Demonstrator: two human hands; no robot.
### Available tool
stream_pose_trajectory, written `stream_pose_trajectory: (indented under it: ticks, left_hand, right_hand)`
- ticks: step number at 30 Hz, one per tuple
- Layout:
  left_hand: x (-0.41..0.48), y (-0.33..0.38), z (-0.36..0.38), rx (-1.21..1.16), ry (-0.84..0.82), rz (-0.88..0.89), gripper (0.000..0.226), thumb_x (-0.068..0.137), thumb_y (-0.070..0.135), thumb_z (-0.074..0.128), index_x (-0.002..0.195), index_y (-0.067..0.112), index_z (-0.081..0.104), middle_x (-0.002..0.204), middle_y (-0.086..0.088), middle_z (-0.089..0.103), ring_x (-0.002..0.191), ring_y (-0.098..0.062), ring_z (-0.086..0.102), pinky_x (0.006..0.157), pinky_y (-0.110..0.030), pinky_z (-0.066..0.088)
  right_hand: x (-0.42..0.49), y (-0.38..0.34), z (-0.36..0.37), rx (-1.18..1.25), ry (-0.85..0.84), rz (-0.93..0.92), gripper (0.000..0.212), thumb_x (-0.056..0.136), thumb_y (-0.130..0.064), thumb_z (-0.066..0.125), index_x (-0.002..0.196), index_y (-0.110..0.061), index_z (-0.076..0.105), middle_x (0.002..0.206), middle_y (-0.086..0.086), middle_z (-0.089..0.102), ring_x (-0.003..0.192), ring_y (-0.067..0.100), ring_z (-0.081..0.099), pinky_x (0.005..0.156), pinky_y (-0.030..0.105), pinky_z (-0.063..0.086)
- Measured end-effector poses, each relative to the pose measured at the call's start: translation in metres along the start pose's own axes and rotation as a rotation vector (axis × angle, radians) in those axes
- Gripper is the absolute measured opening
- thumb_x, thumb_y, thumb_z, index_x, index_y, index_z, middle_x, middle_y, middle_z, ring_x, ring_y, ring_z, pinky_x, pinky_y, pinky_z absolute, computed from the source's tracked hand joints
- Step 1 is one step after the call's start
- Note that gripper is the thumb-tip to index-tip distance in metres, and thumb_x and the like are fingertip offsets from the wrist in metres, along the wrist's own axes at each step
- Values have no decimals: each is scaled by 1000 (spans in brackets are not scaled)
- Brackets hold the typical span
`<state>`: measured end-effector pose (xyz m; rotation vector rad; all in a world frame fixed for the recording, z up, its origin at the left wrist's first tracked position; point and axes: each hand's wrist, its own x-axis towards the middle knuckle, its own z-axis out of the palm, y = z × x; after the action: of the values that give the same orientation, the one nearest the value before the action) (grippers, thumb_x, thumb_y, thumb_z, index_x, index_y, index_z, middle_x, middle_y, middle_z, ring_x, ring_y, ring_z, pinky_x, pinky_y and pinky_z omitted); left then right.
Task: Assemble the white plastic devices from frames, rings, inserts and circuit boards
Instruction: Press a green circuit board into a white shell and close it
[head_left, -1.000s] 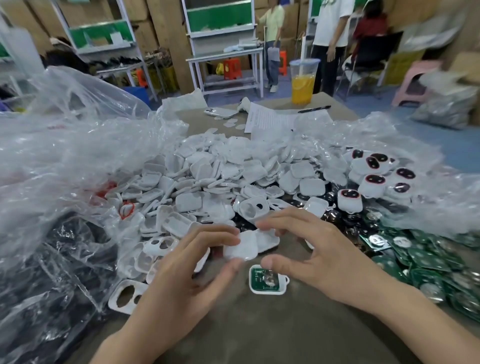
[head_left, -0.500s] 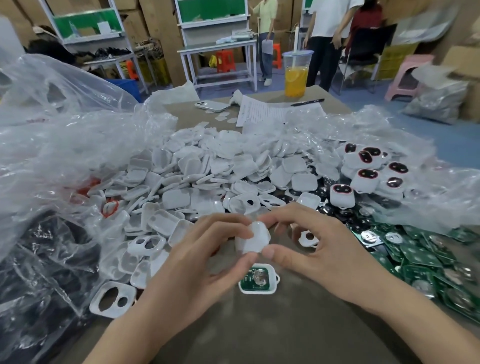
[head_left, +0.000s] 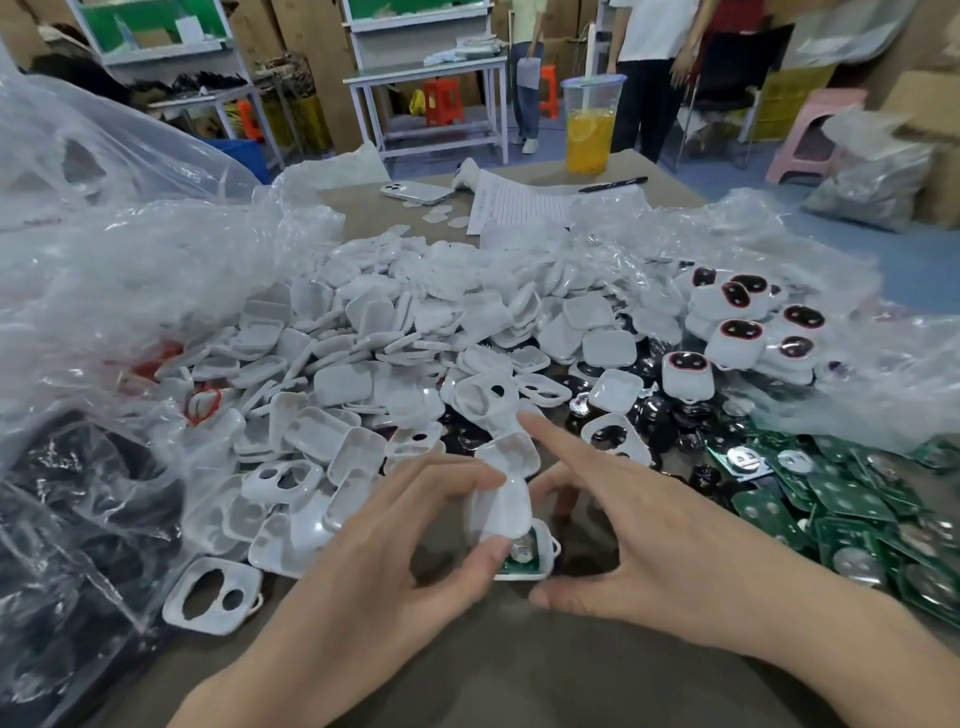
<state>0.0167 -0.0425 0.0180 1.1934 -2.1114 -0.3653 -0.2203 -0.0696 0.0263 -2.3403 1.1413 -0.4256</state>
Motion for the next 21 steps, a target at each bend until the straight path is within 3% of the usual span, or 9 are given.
stream_pose_trajectory:
  ticks: [5,14,21]
  left_hand:
    - [1,5,-3,39,-92,9,35,91,51,61,122,36,59,124,31,54,115,16,51,94,0,34]
    - [1,3,-3,51,-205,-15,35,94,57,56,126,43,55,126,30,54,122,3,54,98,-18,42]
    - [0,0,-2,44,-218,-7,33,95,54,58,125,41,56,127,30,54,121,3,54,97,-20,43]
  right_hand:
    - [1,1,5,-30,22,-14,105,78,-70,58,139,-65,-27,122,-24,55,114,-3,43,98,3,25]
    - [2,3,7,18,40,-1,100,78,-71,57,142,-66,-20,121,-26,55,116,0,45,100,6,27]
    - [3,4,7,5,29,2,96,79,-71,57,140,-69,-17,122,-29,52,119,-3,42,101,5,25]
